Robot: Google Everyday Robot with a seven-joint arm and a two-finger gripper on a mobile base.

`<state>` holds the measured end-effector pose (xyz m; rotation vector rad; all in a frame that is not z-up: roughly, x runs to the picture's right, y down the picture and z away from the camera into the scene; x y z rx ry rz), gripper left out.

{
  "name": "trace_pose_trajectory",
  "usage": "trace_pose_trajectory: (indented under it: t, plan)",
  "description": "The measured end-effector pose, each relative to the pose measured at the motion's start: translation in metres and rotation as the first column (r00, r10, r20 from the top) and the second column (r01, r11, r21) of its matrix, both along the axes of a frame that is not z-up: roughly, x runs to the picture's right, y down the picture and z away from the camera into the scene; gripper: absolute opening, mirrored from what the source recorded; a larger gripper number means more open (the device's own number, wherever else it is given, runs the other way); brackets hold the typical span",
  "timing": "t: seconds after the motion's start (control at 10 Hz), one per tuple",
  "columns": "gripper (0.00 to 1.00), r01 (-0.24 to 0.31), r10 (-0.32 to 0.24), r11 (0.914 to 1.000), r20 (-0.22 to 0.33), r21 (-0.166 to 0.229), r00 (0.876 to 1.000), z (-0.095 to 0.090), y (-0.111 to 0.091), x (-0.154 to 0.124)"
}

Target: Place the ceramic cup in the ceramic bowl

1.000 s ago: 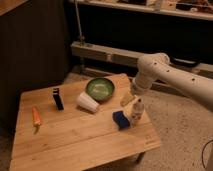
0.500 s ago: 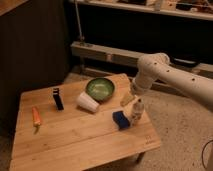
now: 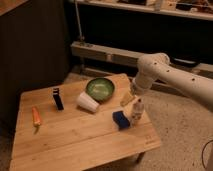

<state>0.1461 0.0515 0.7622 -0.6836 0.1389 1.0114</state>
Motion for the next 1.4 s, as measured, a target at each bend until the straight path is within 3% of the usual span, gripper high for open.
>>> trace_pose_trajectory:
  t: [0.8, 1.0, 1.1, 1.4]
  plan:
    - [0.8, 0.006, -0.006, 0.9999, 0.002, 0.015, 1.0, 0.0, -0.002, -0.001]
    - [0.8, 0.021, -0.025, 0.9895, 0.027, 0.143, 0.999, 0.006, -0.027, -0.008]
    - [0.8, 0.028, -0.037, 0.984, 0.048, 0.176, 0.998, 0.008, -0.035, -0.016]
    - [0.8, 0.032, -0.043, 0.9811, 0.051, 0.191, 0.998, 0.009, -0.039, -0.017]
